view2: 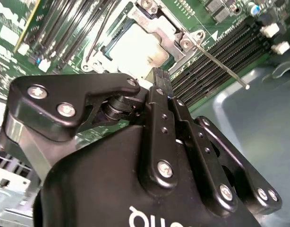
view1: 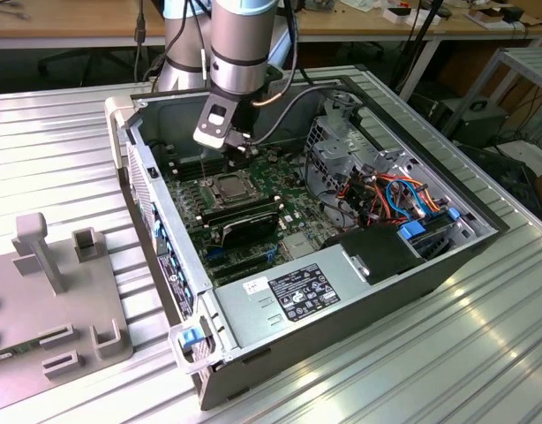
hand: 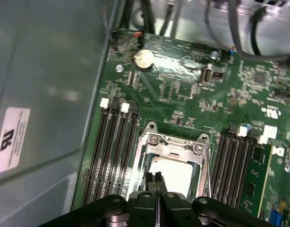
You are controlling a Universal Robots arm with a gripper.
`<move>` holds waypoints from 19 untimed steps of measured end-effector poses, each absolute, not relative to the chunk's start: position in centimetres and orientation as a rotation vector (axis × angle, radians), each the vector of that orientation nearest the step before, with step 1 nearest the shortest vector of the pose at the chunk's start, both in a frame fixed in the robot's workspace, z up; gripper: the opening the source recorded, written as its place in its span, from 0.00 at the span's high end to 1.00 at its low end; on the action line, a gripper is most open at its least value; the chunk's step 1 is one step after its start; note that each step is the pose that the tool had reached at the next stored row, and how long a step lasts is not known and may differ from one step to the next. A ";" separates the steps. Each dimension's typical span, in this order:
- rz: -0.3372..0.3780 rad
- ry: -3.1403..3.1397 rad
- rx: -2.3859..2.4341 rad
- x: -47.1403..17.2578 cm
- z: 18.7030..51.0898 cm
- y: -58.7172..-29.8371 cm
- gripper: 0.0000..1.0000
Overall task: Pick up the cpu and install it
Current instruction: 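Close the cpu cover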
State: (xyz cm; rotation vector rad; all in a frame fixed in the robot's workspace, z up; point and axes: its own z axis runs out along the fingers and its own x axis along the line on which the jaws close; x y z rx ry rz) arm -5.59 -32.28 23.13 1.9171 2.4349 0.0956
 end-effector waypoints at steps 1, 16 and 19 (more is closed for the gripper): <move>0.096 2.458 1.889 -5.6 23.1 -32.3 0.89; 0.102 2.682 1.569 -5.6 22.9 -32.3 0.89; 0.104 2.745 1.461 -5.6 22.8 -32.3 0.89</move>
